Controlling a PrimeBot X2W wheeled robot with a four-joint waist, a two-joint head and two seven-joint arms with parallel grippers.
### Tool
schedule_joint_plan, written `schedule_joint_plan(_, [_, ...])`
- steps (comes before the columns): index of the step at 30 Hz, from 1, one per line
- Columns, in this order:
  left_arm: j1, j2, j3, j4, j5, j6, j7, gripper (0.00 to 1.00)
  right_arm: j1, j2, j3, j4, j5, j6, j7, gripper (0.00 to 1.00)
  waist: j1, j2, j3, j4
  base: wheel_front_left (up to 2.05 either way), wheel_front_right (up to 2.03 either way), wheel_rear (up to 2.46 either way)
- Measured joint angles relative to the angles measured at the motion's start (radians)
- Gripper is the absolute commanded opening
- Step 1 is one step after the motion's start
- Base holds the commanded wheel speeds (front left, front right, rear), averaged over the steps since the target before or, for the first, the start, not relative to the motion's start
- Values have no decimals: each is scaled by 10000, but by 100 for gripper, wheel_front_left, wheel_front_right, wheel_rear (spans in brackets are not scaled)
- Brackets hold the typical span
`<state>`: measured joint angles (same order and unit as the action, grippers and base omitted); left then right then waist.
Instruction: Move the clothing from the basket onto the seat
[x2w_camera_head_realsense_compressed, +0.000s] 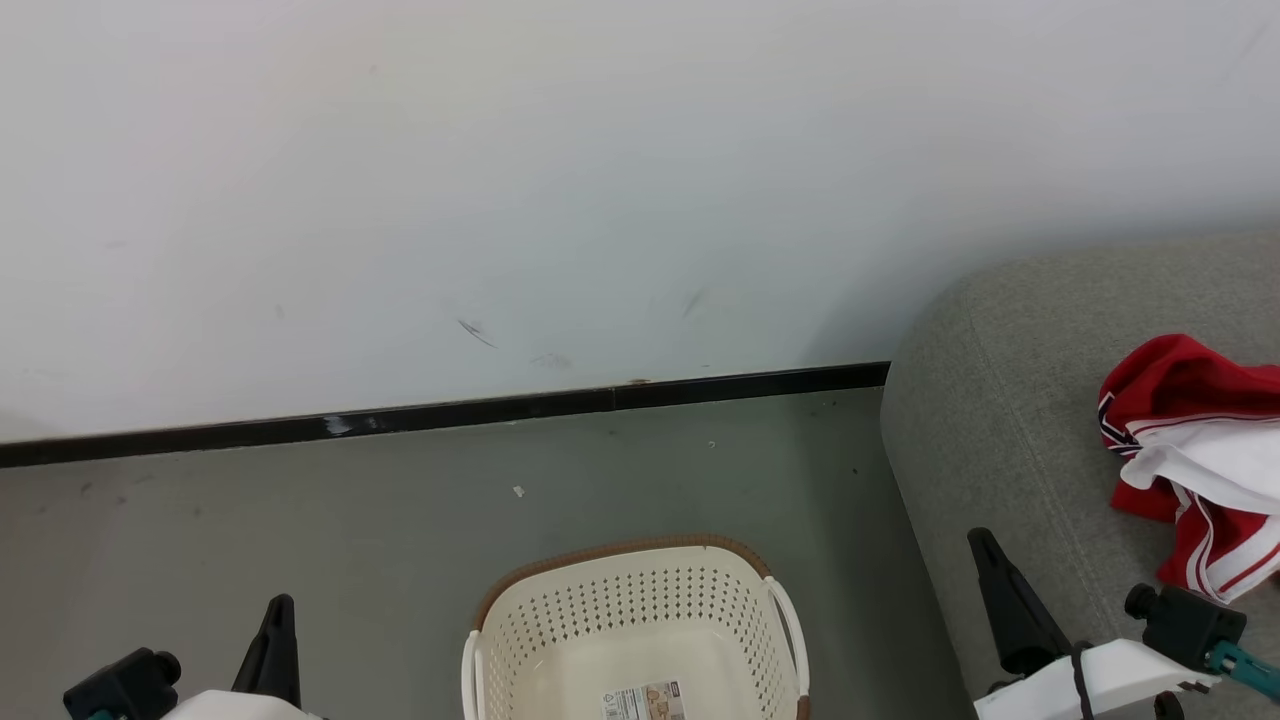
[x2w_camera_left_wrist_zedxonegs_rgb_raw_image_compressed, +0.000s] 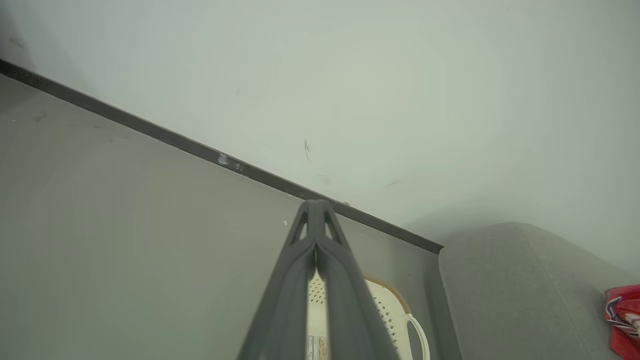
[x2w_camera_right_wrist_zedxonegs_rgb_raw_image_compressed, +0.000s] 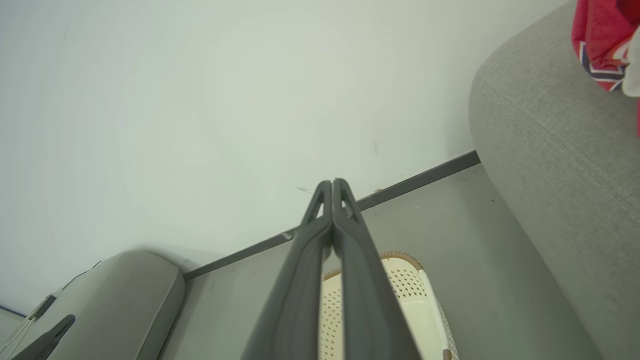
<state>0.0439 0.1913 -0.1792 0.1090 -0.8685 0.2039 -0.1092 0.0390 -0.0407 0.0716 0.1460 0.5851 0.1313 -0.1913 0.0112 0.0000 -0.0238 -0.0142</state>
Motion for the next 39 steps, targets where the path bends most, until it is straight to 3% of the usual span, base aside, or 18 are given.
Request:
schedule_joint_plan(6, [-2, -94, 199, 46, -669, -238, 186, 0, -23, -82, -94, 121, 1011, -2, 171, 0, 25, 0, -26, 14, 0, 0, 0])
schedule_joint_plan(13, [-11, -299, 435, 117, -1442, -543, 416, 0, -36, -230, -226, 251, 2186, -4, 449, 0, 26, 0, -31, 29, 0, 0, 0])
schedule_joint_plan(29, [-187, -621, 1026, 426, -3202, -1225, 872, 0, -305, -391, -318, 543, 4851, -4, 878, 0, -76, 0, 87, 62, 0, 0, 0])
schedule_joint_plan(39, [-407, -817, 1388, 656, -4278, -1699, 1181, 0, -492, -541, -477, 631, 6498, -6, 1170, 0, -99, 0, 163, 83, 0, 0, 0])
